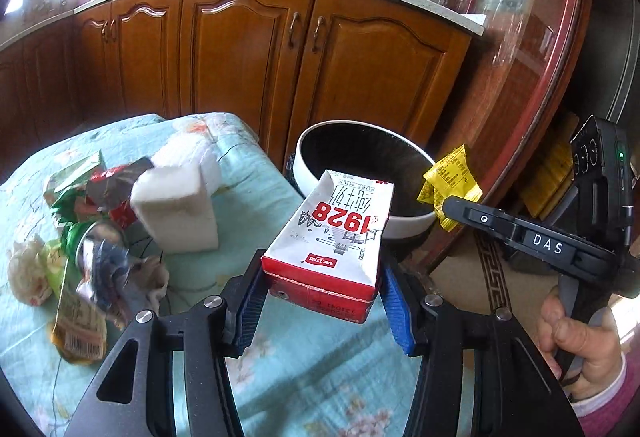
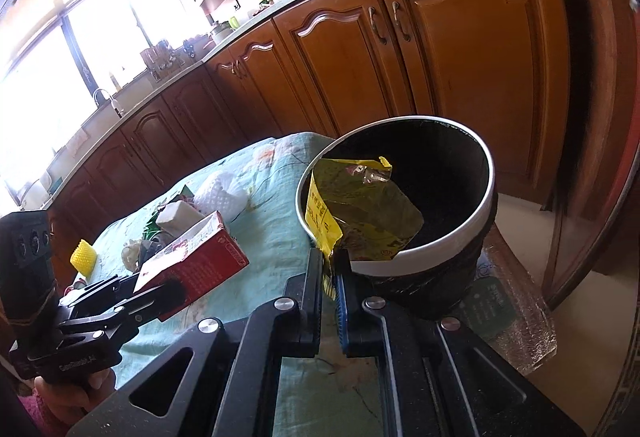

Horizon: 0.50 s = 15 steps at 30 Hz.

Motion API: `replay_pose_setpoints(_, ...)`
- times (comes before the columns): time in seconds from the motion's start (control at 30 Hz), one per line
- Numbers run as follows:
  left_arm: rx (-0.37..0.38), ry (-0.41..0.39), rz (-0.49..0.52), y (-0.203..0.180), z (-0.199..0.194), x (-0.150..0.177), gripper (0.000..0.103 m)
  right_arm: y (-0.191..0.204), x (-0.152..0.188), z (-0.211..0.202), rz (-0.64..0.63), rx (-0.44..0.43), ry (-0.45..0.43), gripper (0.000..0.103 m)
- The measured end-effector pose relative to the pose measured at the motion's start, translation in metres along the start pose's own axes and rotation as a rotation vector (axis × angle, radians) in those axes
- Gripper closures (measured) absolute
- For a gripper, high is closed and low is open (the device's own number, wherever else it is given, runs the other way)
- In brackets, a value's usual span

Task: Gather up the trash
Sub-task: 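Carry carton and yellow wrapper over the bin and open both tools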

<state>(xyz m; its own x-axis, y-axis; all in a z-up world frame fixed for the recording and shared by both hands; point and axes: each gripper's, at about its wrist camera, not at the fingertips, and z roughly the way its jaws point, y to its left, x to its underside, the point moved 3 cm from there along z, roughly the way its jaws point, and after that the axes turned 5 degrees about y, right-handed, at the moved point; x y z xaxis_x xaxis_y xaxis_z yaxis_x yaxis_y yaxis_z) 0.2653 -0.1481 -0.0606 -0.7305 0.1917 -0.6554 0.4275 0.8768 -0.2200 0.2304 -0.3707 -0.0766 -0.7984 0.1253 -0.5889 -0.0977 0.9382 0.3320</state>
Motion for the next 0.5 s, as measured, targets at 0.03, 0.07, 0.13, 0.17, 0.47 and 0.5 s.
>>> replay_pose_setpoints(0.03,0.001,0.0,0.001,-0.001,0.005,-0.005,0.051,-0.003,-0.004,0.002,0.0,0.004,0.002,0.097)
replay_pose_setpoints(0.07,-0.001,0.001,0.003,-0.004,0.01,-0.01,0.051,-0.007,-0.007,0.003,0.001,0.005,0.004,0.097)
replay_pose_setpoints(0.13,-0.005,0.007,0.004,-0.006,0.022,-0.018,0.052,-0.014,-0.015,0.008,0.004,0.01,0.01,0.097)
replay_pose_setpoints(0.17,-0.002,0.011,0.002,-0.007,0.028,-0.023,0.051,-0.017,-0.018,0.01,0.003,0.013,0.014,0.097)
replay_pose_setpoints(0.47,-0.012,0.031,0.029,-0.021,0.074,-0.062,0.052,-0.038,-0.039,0.028,-0.015,0.051,0.047,0.097)
replay_pose_setpoints(0.5,-0.012,0.034,0.032,-0.023,0.079,-0.065,0.052,-0.041,-0.041,0.029,-0.014,0.051,0.05,0.097)
